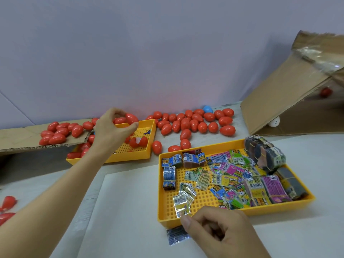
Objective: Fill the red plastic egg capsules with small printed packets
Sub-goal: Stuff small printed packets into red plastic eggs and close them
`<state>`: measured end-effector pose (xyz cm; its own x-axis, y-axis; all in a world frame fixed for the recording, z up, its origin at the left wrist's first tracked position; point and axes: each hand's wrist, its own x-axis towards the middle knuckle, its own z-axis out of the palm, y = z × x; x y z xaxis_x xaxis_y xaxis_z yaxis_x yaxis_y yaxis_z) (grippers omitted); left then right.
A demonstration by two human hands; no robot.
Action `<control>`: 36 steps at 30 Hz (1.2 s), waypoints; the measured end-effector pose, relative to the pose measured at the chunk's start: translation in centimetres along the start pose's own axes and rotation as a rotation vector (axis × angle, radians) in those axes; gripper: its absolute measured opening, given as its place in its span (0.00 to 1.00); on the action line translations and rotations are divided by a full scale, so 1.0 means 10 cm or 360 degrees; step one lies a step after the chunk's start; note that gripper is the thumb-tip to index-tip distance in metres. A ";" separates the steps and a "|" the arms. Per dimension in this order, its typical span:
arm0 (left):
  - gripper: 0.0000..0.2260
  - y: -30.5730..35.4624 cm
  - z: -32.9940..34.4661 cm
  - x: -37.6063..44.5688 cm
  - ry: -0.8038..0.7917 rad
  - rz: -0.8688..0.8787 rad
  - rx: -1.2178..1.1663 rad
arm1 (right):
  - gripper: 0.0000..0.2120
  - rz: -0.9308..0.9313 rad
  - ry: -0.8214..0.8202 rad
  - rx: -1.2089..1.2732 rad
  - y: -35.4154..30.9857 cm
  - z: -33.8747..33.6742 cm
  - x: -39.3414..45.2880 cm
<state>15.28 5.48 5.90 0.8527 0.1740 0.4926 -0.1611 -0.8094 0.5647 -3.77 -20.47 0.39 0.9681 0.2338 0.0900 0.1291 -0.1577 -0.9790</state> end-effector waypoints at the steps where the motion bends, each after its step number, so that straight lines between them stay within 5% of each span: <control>1: 0.17 0.12 -0.06 -0.11 0.0023 0.0060 -0.0085 | 0.17 0.0010 0.0002 0.0005 -0.01 0.00 0.00; 7: 0.23 0.87 -0.41 -1.15 -0.0102 0.0267 -0.1024 | 0.20 0.0041 0.0014 0.0106 -0.06 -0.01 -0.04; 12: 0.22 1.09 -0.32 -2.01 -0.0158 0.0012 -0.1403 | 0.19 0.0041 0.0024 0.0466 -0.19 -0.08 -0.09; 16: 0.20 1.04 -0.25 -2.32 -0.0154 -0.0009 -0.1415 | 0.27 0.0072 -0.0158 0.0505 -0.28 -0.11 -0.16; 23: 0.21 1.02 -0.27 -2.37 -0.0242 0.0057 -0.1368 | 0.18 0.0096 -0.0223 0.0411 -0.36 -0.14 -0.21; 31: 0.11 0.95 -0.29 -2.36 -0.0322 -0.0348 -0.1602 | 0.14 0.0138 -0.0087 0.0377 -0.36 -0.20 -0.15; 36: 0.19 0.98 -0.29 -2.37 -0.0407 -0.0275 -0.1622 | 0.16 0.0255 -0.0219 0.0379 -0.34 -0.16 -0.16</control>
<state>-7.93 -4.92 1.65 0.9637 0.0227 0.2660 -0.2669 0.0874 0.9597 -5.38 -21.87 3.84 0.9319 0.3541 -0.0786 -0.0924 0.0224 -0.9955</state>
